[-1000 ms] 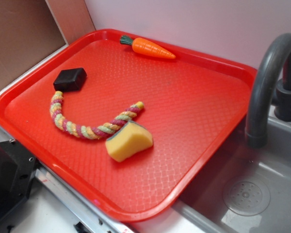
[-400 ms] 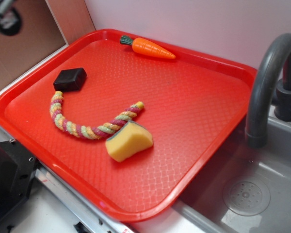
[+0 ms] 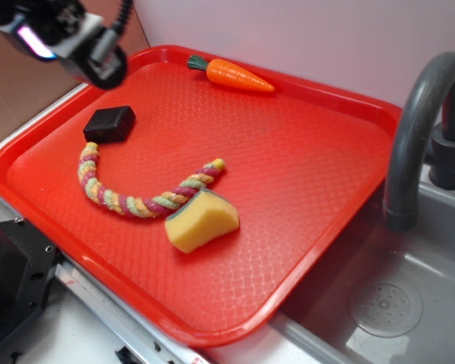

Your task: Grab the green sponge.

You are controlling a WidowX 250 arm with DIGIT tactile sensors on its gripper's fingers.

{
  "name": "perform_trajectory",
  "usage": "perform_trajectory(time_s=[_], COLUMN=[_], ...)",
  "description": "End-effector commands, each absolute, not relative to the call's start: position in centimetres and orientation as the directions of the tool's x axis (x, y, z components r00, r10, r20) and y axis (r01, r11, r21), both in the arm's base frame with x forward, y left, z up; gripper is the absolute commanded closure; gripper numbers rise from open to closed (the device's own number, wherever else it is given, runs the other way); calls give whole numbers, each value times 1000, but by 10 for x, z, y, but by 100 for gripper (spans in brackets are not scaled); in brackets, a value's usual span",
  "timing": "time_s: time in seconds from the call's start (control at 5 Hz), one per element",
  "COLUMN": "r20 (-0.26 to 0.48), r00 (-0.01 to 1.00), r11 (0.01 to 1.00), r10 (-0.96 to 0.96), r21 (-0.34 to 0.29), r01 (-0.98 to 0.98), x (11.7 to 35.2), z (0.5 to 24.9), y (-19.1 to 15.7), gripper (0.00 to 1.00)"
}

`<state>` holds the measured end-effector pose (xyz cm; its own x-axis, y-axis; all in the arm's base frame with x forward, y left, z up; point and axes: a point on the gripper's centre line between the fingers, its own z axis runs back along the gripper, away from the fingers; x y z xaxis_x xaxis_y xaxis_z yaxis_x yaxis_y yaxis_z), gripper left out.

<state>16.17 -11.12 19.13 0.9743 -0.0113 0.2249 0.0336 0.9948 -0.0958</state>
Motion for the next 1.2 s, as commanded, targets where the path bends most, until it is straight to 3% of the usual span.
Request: perform_trajectory(time_s=[0.0,0.6,1.0], r20=[166,47,-12], r00=[977,980,975], r11=[983,981,975], r10=[-136,-194,-221], r21=[-100,-24,-40], r01=[154,195,220], x=[176,181,182], z=[142,73,42], y=[-114,-118,-117], gripper=[0,0,0])
